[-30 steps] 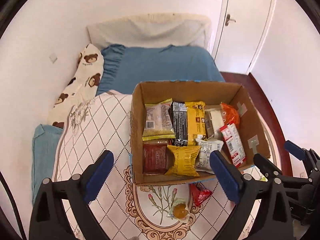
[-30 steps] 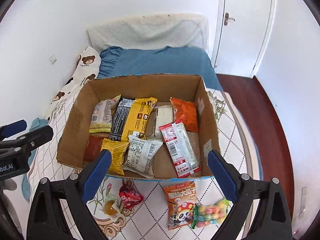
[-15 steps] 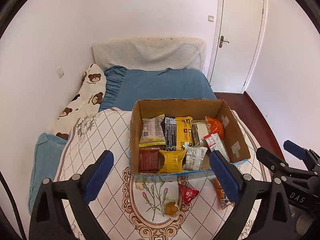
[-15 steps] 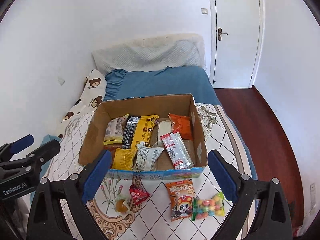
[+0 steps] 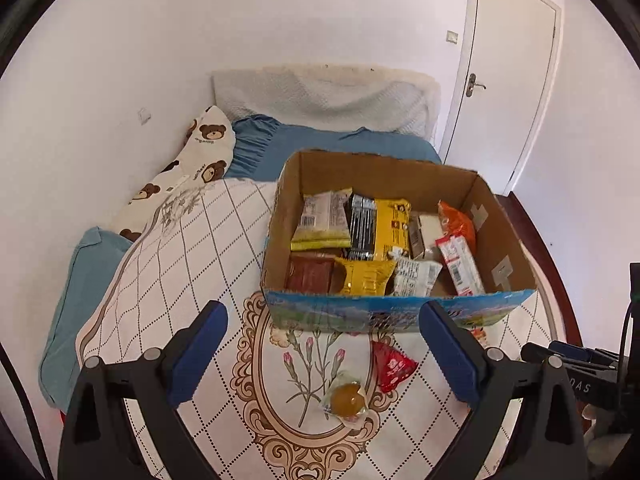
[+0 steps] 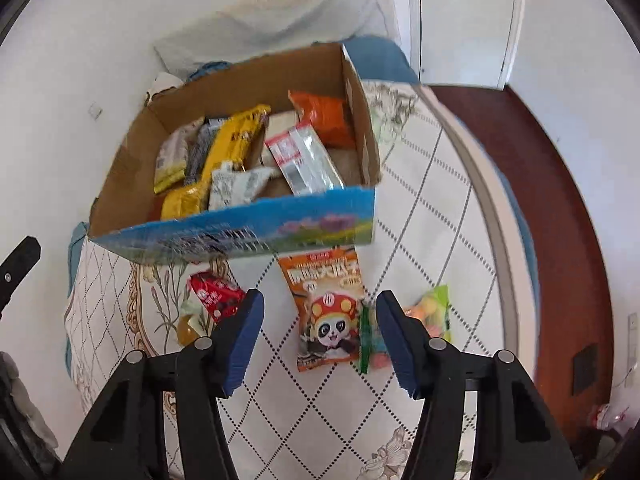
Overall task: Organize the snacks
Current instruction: 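Grasp the orange sunflower-seed bag with left tool while right grasps candy bag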
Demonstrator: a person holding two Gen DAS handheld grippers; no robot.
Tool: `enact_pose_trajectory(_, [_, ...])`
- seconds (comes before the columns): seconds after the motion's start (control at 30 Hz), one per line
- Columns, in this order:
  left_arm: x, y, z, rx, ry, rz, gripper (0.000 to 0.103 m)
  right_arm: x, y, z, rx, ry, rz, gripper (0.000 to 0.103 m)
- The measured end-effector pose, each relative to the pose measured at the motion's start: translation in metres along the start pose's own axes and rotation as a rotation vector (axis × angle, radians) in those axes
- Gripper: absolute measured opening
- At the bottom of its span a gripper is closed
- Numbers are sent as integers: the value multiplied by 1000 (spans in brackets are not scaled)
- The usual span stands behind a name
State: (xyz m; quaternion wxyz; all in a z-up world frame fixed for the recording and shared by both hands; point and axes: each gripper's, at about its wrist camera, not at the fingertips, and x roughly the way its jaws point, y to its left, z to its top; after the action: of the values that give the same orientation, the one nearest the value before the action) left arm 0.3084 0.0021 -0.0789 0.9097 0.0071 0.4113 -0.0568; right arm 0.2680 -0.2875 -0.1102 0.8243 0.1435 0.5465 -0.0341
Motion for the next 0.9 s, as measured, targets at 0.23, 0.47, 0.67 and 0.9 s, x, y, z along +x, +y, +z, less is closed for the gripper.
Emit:
enact_pose_trajectory(0.23, [51, -18, -28, 42, 203, -16, 98, 46, -54, -9, 125, 111, -19, 68])
enact_pose_trajectory(0.47, [78, -67, -36, 73, 306, -90, 98, 83, -84, -12, 216, 187, -40, 70])
enact_pose_trajectory(0.67, [86, -110, -36, 111, 365, -131, 98, 98, -97, -16, 207, 214, -51, 71])
enact_pose_trajectory(0.9, [90, -151, -39, 169, 394, -164, 98, 64, -99, -35, 71, 171, -159, 73])
